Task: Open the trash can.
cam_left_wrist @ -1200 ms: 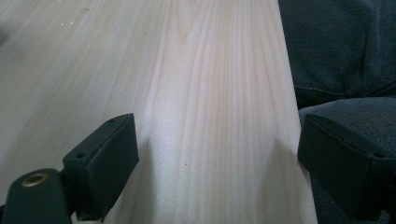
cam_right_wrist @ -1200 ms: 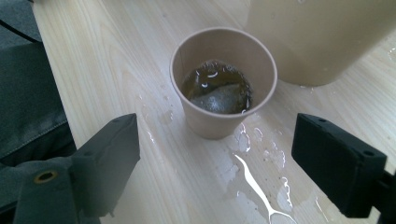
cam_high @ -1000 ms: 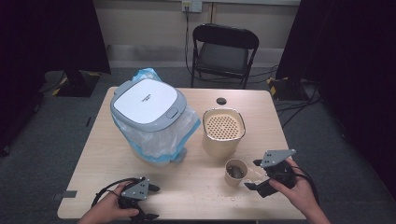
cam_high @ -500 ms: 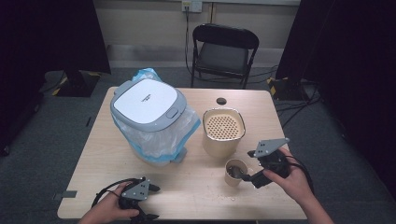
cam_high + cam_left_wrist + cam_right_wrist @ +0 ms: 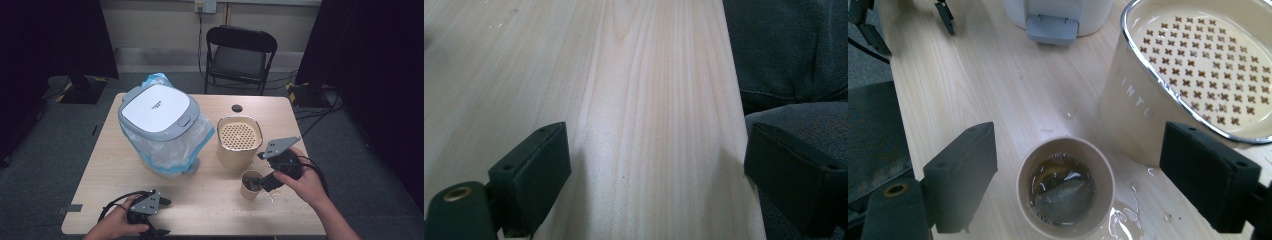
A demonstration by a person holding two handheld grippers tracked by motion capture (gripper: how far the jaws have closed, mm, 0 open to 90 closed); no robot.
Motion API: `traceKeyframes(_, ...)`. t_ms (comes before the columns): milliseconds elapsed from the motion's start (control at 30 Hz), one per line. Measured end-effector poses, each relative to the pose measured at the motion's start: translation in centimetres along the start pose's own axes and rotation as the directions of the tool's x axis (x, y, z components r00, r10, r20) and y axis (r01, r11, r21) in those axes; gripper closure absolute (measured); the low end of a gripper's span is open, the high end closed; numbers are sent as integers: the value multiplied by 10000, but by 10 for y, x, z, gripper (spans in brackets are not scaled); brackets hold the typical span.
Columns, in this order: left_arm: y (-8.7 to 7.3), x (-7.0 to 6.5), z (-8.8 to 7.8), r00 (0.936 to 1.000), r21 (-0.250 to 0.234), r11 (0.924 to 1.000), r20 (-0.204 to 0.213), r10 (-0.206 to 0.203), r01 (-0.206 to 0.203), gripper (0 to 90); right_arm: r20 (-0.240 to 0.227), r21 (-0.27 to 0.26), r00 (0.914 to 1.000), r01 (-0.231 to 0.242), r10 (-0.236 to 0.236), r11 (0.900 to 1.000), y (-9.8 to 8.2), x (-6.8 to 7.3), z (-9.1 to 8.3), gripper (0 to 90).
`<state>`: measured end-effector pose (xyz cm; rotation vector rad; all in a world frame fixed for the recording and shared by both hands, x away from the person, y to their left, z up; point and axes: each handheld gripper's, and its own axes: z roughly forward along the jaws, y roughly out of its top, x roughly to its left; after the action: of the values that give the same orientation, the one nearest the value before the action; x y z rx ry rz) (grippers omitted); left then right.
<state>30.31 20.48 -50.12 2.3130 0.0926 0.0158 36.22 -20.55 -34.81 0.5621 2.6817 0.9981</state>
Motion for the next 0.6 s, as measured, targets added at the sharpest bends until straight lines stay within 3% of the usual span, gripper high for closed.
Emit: traceKeyframes(600,0,0,0,10000,26,10000,5,-11,11,108,-79,55,9991,417,-417,9991,39,-6,6,145)
